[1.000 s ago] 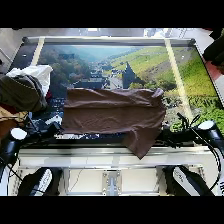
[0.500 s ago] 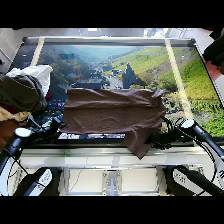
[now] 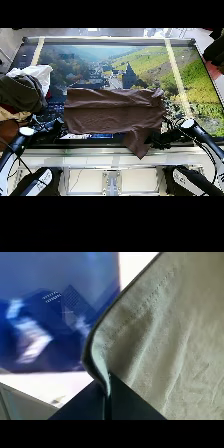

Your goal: Fold the shirts.

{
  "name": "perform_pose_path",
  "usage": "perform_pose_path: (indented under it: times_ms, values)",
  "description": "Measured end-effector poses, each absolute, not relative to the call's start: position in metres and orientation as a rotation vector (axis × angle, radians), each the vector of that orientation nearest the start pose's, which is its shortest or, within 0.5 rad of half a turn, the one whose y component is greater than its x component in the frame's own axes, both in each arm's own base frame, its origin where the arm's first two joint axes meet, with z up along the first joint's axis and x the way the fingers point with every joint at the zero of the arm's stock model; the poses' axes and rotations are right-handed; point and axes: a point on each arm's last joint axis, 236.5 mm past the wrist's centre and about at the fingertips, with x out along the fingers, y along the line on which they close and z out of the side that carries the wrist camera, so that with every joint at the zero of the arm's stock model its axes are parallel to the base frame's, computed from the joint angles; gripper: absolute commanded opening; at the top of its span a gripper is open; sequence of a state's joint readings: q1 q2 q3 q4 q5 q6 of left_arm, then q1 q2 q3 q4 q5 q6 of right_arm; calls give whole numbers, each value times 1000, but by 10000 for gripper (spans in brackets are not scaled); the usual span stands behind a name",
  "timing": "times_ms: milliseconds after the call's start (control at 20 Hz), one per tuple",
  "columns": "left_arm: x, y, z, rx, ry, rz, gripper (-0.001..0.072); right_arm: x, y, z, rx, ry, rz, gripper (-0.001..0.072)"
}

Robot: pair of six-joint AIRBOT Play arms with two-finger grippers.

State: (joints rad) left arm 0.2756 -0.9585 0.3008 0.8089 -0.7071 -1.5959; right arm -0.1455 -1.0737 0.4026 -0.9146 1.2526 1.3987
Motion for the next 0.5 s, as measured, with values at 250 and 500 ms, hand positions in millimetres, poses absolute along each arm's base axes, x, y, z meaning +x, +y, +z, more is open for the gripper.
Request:
perform_pose_path:
  times_ms: [250, 500]
  values:
    - [264, -37, -112, -1015, 1169, 209, 9, 150, 119, -108, 809, 1766, 217, 376]
    - [265, -37, -111, -997, 1164, 196, 10, 183, 118, -117, 872, 1618, 157, 10]
